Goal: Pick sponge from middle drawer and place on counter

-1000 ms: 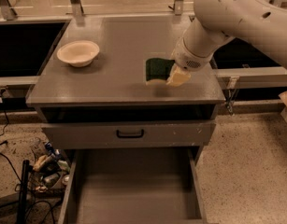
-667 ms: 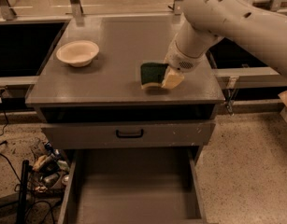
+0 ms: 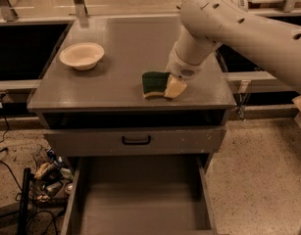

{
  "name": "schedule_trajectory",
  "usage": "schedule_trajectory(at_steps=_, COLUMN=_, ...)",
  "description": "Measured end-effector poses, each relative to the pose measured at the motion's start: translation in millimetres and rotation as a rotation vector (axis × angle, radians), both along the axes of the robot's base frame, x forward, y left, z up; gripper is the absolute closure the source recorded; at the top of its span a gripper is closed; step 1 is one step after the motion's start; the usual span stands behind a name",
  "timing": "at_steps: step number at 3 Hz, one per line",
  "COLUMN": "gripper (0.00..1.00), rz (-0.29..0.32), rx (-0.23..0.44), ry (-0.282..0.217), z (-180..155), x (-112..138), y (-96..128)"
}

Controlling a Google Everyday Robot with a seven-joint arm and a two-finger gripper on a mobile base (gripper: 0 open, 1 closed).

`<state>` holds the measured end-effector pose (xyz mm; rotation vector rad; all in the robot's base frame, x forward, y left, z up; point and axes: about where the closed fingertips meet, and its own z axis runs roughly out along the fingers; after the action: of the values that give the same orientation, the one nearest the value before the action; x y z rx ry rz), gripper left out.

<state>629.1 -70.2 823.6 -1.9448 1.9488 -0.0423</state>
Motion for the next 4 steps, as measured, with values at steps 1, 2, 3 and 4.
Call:
schedule_trajectory(at_steps=1, gripper=0.97, rz=0.007, rx=0.010, ry=0.008, z=-2.3, x=-0.3, y=2.7)
schedule_trajectory(at_steps=2, gripper=0.74, rz=0.007, rx=0.010, ry=0.008, z=-2.3, x=-0.3, y=2.7)
schedule_trajectory(at_steps=3, gripper=0.41, rz=0.007, rx=0.010, ry=0.008, z=-2.3, x=-0.4, y=2.7)
schedule_trajectory(at_steps=4, gripper=0.19, rz=0.007, rx=0.010, ry=0.008, z=-2.4, x=-0.4, y=2.8)
